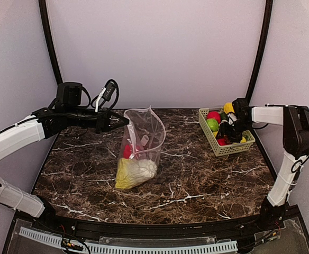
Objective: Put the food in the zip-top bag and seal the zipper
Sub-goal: Pick up the fake fruit from the bin.
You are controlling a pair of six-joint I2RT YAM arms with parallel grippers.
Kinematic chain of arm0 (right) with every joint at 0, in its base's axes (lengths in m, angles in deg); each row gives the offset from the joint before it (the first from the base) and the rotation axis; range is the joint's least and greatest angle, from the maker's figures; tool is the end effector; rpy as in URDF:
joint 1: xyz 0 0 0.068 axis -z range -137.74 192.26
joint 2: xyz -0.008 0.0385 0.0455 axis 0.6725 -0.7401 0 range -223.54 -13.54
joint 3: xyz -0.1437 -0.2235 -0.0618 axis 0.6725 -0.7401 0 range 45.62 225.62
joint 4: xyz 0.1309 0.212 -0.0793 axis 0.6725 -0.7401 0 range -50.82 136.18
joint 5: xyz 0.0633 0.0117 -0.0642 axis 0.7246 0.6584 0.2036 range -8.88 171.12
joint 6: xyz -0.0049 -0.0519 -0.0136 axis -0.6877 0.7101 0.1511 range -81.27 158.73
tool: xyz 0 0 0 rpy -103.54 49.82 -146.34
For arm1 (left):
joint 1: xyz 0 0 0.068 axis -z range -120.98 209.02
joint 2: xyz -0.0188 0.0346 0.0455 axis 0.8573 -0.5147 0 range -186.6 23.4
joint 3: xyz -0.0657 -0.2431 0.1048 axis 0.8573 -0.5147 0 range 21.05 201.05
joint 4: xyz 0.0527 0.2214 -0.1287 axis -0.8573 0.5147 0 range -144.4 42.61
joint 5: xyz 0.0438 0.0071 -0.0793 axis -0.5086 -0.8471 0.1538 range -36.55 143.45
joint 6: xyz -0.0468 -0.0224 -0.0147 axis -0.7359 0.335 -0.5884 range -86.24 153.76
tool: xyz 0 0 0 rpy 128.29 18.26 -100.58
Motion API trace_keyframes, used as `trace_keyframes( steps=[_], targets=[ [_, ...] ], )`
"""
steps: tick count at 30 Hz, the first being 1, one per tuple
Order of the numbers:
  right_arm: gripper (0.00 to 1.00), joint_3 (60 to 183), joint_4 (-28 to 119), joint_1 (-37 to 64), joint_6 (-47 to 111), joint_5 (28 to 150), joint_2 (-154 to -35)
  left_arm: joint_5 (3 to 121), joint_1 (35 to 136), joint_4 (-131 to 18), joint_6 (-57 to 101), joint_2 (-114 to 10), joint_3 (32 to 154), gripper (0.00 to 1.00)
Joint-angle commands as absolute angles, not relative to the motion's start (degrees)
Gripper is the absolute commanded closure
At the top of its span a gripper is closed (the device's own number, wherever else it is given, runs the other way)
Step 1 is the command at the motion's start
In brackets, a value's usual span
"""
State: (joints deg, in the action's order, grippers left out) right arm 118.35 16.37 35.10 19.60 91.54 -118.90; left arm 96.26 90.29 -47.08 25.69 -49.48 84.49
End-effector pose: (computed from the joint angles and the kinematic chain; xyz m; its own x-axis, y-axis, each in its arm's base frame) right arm 0.3752 0.0537 0.1899 -0.8983 0.2120 -0.3848 0.0939 0.9483 0.3031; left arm 0.2350 -0.1710 0.3559 -0.3757 0.1076 -0.9205 0.8931 0.3075 -0.3285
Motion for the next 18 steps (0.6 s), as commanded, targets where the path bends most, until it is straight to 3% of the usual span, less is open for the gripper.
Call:
trace_keyframes(
  steps=[1, 18],
  targets=[
    [0.38, 117.5, 15.6, 35.3, 19.4, 90.3, -115.5, 96.3, 90.0, -47.4, 26.2, -48.2, 84.0, 0.99],
    [0.39, 117.1, 15.4, 35.3, 20.3, 89.5, -97.8, 96.4, 90.0, -47.7, 26.1, -47.6, 83.9, 0.99]
  ],
)
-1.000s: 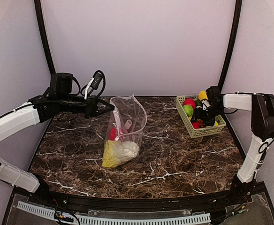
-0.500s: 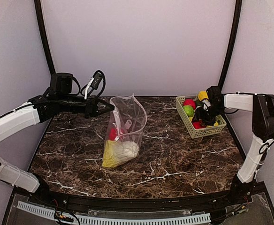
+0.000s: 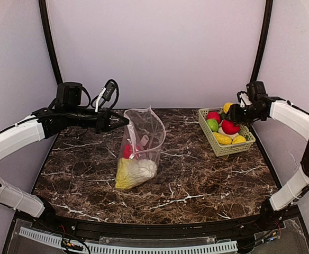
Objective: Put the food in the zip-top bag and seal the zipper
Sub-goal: Pick up the fake fruit from the bin, then place the fake fruit in the zipper food storage bag.
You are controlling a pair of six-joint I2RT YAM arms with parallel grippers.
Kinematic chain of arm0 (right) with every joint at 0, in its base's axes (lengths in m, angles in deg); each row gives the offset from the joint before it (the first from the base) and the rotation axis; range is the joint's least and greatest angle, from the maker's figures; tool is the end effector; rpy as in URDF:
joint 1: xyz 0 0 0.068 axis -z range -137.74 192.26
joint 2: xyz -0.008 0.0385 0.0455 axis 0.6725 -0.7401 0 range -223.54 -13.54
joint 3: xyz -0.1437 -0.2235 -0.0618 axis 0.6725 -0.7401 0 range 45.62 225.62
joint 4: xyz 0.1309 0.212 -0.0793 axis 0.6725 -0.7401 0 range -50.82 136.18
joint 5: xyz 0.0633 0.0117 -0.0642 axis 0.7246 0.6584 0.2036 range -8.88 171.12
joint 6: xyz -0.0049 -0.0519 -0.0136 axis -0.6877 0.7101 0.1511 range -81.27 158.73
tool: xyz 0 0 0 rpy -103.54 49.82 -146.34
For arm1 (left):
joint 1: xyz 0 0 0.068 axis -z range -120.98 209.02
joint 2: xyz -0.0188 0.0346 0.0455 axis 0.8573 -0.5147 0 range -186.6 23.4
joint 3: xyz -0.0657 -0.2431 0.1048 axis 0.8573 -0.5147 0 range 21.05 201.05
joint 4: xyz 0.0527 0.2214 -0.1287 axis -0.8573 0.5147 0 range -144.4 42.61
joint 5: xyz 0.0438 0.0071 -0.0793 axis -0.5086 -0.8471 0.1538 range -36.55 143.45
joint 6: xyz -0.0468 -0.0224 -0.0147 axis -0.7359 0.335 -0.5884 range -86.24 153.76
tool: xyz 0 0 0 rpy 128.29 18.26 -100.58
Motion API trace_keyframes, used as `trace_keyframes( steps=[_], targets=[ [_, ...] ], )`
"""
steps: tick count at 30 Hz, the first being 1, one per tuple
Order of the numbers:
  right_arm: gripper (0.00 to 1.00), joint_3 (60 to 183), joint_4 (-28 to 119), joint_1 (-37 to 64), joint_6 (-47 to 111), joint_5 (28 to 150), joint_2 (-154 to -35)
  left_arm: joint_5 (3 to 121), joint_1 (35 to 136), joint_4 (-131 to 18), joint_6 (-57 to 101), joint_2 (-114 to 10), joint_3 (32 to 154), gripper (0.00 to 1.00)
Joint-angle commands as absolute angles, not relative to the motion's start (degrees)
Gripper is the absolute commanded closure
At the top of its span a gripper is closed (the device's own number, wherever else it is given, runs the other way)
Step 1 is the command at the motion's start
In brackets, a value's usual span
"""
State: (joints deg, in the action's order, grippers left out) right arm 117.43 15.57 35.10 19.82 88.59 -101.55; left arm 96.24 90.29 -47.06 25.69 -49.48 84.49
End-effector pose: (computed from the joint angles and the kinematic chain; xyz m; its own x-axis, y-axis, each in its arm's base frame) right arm 0.3344 0.0467 0.2870 -0.7529 0.2293 -0.6169 0.0339 0.9496 0.3115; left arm 0.2350 -0.1710 0.3559 -0.3759 0.1077 -0.9204 0.8929 0.3078 -0.3287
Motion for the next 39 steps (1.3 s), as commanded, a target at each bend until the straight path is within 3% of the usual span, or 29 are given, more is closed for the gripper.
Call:
trace_keyframes(
  steps=[1, 9, 18, 30, 39],
  targets=[
    [0.39, 116.8, 15.4, 35.3, 20.2, 90.4, -96.8, 96.4, 90.0, -47.7, 26.1, -47.5, 83.9, 0.99],
    [0.4, 115.5, 13.9, 32.6, 17.5, 97.0, -86.9, 96.2, 89.9, -47.9, 25.9, -47.5, 83.8, 0.99],
    [0.4, 120.4, 13.0, 12.3, 12.0, 96.6, -82.4, 96.8, 90.0, -48.2, 25.3, -48.2, 83.7, 0.99],
    [0.4, 140.6, 17.7, -16.6, 16.9, 85.1, -97.6, 96.8, 90.0, -48.4, 25.1, -48.1, 83.6, 0.99],
    [0.4, 143.0, 17.6, -19.4, 19.0, 77.1, -105.1, 96.8, 90.0, -48.3, 25.2, -47.4, 83.7, 0.99]
  ],
)
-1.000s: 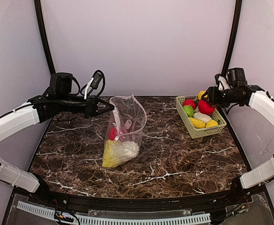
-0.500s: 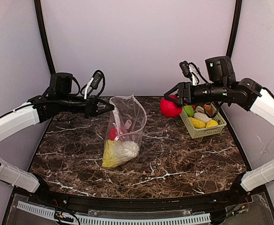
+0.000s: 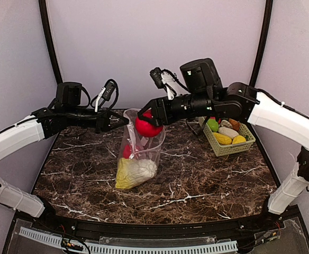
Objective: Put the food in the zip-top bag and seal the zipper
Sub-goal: Place the fake fruit in the zipper food storage bag.
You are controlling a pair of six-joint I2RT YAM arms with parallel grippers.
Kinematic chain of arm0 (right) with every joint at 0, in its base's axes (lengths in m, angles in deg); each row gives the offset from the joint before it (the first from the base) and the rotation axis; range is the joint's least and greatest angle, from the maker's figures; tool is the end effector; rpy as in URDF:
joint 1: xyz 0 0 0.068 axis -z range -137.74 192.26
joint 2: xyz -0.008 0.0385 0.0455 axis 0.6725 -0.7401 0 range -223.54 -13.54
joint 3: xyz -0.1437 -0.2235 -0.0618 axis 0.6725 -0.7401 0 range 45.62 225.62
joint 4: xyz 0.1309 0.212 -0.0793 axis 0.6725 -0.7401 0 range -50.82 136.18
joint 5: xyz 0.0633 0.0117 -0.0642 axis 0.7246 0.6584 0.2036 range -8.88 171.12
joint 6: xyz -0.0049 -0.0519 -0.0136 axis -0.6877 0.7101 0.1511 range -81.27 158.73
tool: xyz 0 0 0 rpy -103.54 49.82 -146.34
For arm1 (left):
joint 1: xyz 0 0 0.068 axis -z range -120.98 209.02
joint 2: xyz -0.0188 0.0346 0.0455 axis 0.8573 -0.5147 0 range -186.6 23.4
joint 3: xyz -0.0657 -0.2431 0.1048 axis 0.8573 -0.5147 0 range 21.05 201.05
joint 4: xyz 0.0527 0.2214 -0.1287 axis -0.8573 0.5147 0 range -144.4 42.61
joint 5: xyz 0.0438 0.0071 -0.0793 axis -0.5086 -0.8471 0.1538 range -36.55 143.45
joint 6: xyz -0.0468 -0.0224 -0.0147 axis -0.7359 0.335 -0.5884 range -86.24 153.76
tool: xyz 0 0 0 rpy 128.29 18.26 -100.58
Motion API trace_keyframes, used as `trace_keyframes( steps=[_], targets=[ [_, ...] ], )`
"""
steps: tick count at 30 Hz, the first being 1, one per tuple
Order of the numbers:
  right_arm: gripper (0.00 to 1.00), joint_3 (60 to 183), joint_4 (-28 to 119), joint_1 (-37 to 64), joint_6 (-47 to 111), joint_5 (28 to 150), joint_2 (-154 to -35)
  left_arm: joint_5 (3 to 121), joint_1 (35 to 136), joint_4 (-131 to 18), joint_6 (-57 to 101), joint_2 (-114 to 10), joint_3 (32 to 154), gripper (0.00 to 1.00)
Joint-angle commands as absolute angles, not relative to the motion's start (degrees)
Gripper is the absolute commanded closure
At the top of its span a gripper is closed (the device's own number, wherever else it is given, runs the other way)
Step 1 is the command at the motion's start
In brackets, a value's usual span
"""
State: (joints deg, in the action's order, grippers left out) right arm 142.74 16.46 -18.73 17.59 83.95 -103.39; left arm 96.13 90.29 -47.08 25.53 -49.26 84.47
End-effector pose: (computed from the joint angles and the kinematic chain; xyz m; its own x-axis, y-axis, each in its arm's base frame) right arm 0.1710 0.3121 0.4262 -0.4956 -0.1510 -0.8553 -0.7686 0.5350 0.3509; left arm 0.2343 -0.1705 0.3568 -0.3753 0.1047 -0.9210 0.8924 0.3093 -0.3285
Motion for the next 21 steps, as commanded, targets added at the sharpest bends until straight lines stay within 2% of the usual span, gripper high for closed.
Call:
trace_keyframes(
  steps=[1, 11, 21],
  targets=[
    [0.4, 142.7, 17.3, -19.6, 19.0, 75.6, -105.6, 96.8, 90.0, -48.4, 25.2, -47.4, 83.7, 0.99],
    [0.39, 143.4, 14.4, -21.3, 21.6, 61.9, -110.2, 96.9, 90.0, -48.4, 25.2, -47.5, 83.7, 0.99],
    [0.35, 146.9, 14.1, -21.9, 21.3, 58.0, -116.9, 96.9, 89.9, -48.3, 25.2, -48.2, 83.7, 0.99]
  ],
)
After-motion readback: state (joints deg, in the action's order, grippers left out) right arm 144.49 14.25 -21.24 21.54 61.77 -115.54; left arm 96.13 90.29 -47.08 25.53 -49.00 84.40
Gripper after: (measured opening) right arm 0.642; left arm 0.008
